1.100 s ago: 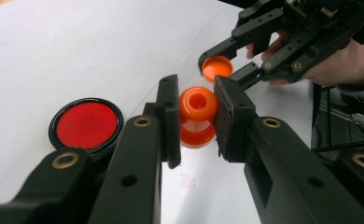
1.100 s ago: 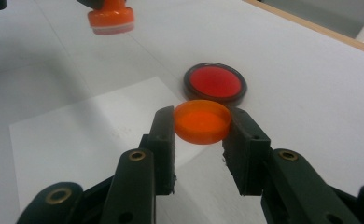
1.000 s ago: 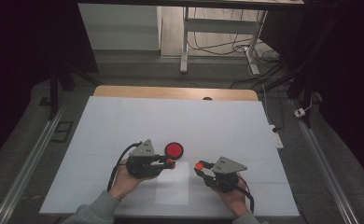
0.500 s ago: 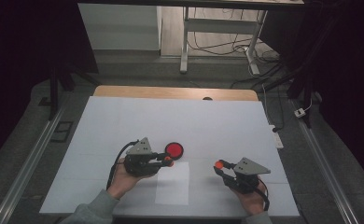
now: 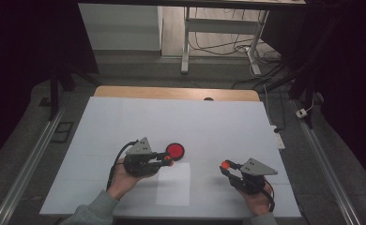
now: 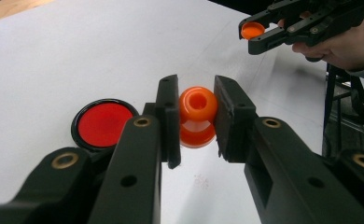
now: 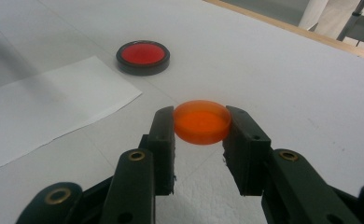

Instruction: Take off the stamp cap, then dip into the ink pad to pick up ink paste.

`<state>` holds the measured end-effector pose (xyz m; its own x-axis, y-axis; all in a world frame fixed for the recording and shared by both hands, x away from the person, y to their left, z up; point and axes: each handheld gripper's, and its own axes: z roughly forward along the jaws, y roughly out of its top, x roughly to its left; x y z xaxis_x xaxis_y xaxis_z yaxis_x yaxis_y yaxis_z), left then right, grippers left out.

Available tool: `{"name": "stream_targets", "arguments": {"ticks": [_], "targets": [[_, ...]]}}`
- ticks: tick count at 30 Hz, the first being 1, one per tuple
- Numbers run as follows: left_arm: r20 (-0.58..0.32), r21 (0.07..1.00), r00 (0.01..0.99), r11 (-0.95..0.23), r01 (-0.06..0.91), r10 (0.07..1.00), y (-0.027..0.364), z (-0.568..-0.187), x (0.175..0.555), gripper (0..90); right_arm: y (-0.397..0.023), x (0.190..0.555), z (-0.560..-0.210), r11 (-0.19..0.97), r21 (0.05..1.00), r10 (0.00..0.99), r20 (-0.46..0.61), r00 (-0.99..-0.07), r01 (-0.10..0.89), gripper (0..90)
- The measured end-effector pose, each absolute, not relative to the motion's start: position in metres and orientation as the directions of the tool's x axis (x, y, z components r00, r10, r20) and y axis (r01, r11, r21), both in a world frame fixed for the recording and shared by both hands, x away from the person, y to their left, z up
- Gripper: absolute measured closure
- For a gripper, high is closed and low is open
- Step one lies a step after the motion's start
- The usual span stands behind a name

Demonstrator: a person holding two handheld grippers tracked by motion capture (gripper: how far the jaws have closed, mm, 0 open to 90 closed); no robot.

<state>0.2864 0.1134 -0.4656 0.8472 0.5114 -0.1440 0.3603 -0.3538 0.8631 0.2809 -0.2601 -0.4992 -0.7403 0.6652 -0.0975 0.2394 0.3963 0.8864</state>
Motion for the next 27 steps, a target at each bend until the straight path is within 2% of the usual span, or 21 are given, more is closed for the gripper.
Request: {"name": "stream_targets", "arguments": {"ticks": [27], "targets": [[-0.136, 0.862, 0.827, -0.346, 0.371, 0.546, 0.109, -0.463, 0.311, 72.6, -0.259, 0.282, -0.5, 0.394, 0.887, 0.668, -0.095, -0.738, 0.242, 64.4]]}}
